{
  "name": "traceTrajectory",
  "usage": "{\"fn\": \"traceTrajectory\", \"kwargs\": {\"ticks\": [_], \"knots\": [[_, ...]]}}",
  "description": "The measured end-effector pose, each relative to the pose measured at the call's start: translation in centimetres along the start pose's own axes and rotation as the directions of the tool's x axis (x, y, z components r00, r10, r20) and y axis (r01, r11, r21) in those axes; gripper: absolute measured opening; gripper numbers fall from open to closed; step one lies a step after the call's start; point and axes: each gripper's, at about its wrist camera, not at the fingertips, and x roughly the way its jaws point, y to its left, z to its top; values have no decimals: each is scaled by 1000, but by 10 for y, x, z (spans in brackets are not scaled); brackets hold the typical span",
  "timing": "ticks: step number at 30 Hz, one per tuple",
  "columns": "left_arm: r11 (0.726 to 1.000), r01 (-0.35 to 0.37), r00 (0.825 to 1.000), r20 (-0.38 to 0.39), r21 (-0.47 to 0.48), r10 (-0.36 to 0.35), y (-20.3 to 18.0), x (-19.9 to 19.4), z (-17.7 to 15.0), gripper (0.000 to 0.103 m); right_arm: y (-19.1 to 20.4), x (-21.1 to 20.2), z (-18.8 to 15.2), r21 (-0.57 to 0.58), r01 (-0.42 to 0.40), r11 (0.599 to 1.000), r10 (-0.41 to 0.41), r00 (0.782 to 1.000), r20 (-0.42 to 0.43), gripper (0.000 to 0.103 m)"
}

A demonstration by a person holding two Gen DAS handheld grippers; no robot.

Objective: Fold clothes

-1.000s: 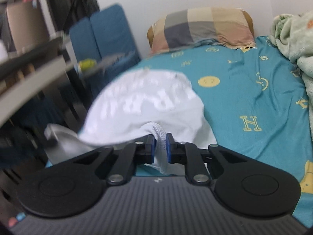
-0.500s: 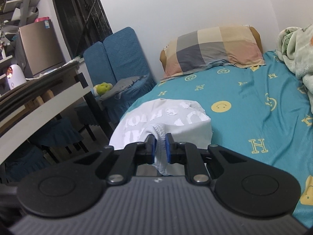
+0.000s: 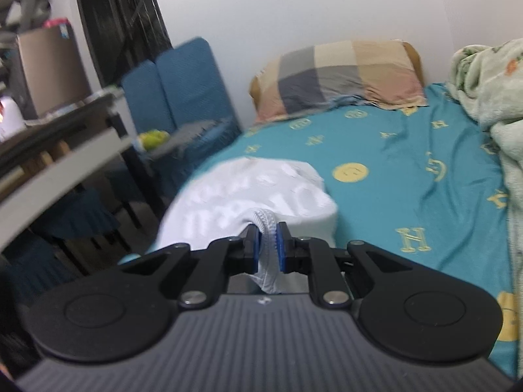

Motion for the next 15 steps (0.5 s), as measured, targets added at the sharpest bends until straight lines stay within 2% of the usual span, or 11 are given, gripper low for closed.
{"fn": "traceTrajectory", "kwargs": {"ticks": [2, 6, 7, 11, 13, 15], "knots": [[999, -34, 999, 38, -39, 35, 10, -6, 7, 50, 0, 6, -7, -19, 16, 1000, -17, 999, -33, 14], [995, -8, 997, 70, -96, 15, 20, -16, 16, 15, 10, 16, -22, -104, 45, 994, -54, 994, -90, 14], [995, 10, 997, 82, -103, -2, 20, -20, 17, 12, 12, 19, -26, -129, 57, 990, -70, 992, -100, 14], [989, 81, 987, 149, -126, -62, 18, -39, 23, 8, 17, 30, -40, -198, 116, 973, -144, 981, -133, 17], [987, 98, 981, 181, -125, -75, 17, -47, 26, 7, 15, 35, -44, -209, 134, 969, -165, 977, -137, 20], [988, 98, 976, 208, -122, -71, 17, -55, 28, 7, 13, 41, -48, -222, 191, 956, -226, 964, -142, 22]]}}
